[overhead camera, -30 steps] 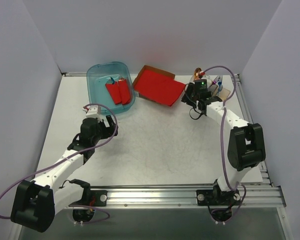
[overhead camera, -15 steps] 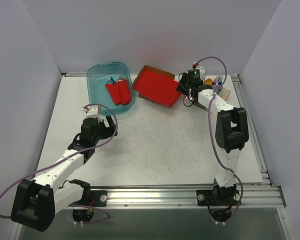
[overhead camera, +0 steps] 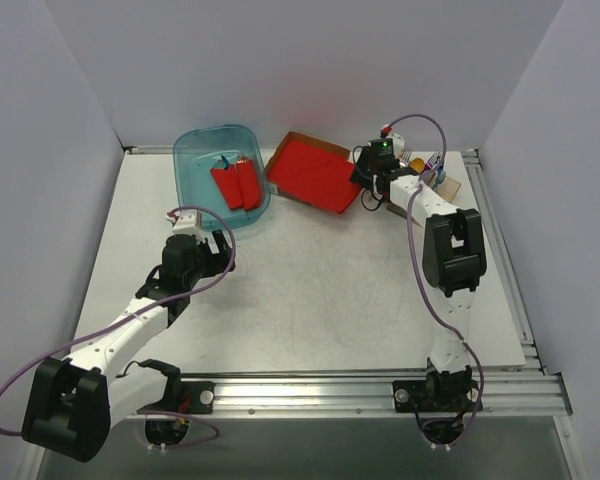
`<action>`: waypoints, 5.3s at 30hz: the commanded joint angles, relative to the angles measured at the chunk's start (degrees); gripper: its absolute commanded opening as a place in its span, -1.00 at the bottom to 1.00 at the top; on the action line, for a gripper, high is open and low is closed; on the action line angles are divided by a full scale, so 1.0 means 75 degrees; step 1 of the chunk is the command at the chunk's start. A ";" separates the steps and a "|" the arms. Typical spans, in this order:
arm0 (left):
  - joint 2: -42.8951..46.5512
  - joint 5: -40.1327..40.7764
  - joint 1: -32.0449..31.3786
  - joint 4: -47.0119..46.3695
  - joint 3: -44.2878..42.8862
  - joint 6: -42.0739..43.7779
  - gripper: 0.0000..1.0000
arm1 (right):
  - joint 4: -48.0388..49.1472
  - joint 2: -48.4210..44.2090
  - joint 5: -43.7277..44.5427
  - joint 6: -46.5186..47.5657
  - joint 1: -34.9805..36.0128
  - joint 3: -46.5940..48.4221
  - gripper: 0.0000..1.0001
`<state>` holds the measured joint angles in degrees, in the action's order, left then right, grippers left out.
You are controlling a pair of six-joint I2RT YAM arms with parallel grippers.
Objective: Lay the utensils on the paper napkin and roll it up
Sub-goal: Pick up the napkin from the container, then place the napkin at the center of the board, then pick up the napkin from the center of the board.
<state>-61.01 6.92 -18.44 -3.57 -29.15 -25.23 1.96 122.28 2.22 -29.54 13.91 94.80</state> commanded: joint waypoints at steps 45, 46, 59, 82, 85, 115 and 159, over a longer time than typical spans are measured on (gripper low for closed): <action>0.0248 0.0085 -0.0143 -0.0016 -0.0309 0.0048 0.89 | -0.0120 -0.3974 -0.0506 -0.0045 0.0242 -0.5065 -1.00; 0.0260 0.0097 -0.0155 -0.0016 -0.0309 0.0048 0.89 | -0.0109 -0.4231 -0.0530 -0.0069 0.0289 -0.5279 -1.00; 0.0167 0.0238 -0.0296 -0.0062 -0.0333 0.0072 0.89 | -0.1127 -0.5170 -0.1280 0.0679 0.1215 -0.6441 -0.88; -0.0689 -0.0676 -0.0846 -0.0660 -0.0602 0.0341 0.89 | -0.0730 -0.3016 -0.1104 0.1817 0.0993 -0.4414 -0.08; -0.0748 -0.0665 -0.0858 -0.0613 -0.0637 0.0353 0.89 | -0.0613 -0.2875 -0.1093 0.1864 0.1004 -0.4449 -0.08; -0.0642 -0.0407 -0.0870 -0.0520 -0.0602 0.0318 0.89 | -0.0613 -0.3273 -0.1901 0.0974 0.3299 -0.4555 -0.95; -0.0830 -0.0383 -0.0870 -0.0543 -0.0614 0.0247 0.89 | -0.0319 -0.2581 -0.2264 0.1349 0.3231 -0.4660 -0.42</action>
<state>-67.18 3.81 -24.73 -5.26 -31.11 -23.33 -0.54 102.24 -13.21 -20.43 38.22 59.40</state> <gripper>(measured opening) 0.945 0.297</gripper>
